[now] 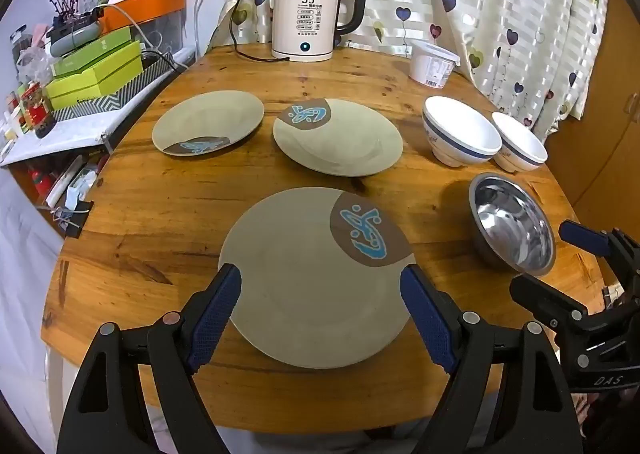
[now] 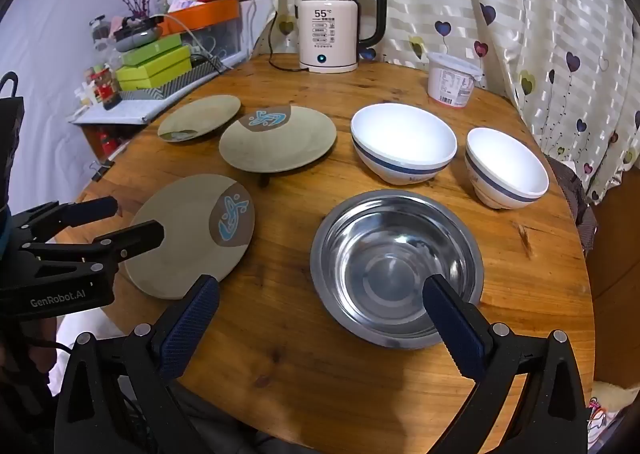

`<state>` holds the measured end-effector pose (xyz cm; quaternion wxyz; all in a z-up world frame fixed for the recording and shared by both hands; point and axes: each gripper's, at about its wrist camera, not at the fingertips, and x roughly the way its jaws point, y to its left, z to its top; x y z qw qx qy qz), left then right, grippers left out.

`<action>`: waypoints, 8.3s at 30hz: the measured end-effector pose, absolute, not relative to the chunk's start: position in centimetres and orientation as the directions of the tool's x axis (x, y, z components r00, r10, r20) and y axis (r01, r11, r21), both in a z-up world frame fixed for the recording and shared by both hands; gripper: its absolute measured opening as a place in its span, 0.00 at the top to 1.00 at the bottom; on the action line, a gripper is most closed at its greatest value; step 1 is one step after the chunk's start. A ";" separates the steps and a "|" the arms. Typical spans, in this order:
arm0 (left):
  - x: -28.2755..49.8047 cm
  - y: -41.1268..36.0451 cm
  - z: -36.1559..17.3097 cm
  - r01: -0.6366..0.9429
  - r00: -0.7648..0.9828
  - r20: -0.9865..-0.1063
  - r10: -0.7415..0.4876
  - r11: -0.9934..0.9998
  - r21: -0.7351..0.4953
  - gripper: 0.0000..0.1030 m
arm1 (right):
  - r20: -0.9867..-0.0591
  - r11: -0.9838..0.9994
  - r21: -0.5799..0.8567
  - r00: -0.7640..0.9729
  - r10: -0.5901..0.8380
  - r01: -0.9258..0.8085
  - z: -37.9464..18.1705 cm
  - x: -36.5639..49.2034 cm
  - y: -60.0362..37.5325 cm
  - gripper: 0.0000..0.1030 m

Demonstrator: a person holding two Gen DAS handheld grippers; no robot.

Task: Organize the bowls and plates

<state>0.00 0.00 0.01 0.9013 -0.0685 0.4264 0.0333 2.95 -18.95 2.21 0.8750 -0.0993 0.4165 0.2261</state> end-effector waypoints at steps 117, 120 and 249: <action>0.6 2.2 -1.1 -0.157 0.586 -0.810 0.013 0.983 -0.098 0.20 | -0.777 0.828 0.041 0.503 0.379 -0.560 2.2 4.1 -15.8 0.00; 0.7 2.7 -1.0 -0.163 0.593 -0.805 0.010 0.981 -0.108 0.20 | -0.779 0.825 0.042 0.498 0.380 -0.564 2.3 4.5 -15.5 0.00; 3.6 11.2 -0.3 -0.287 0.643 -0.764 -0.051 0.909 -0.302 0.74 | -0.845 0.784 0.221 0.287 0.451 -0.580 0.8 13.7 -5.8 0.79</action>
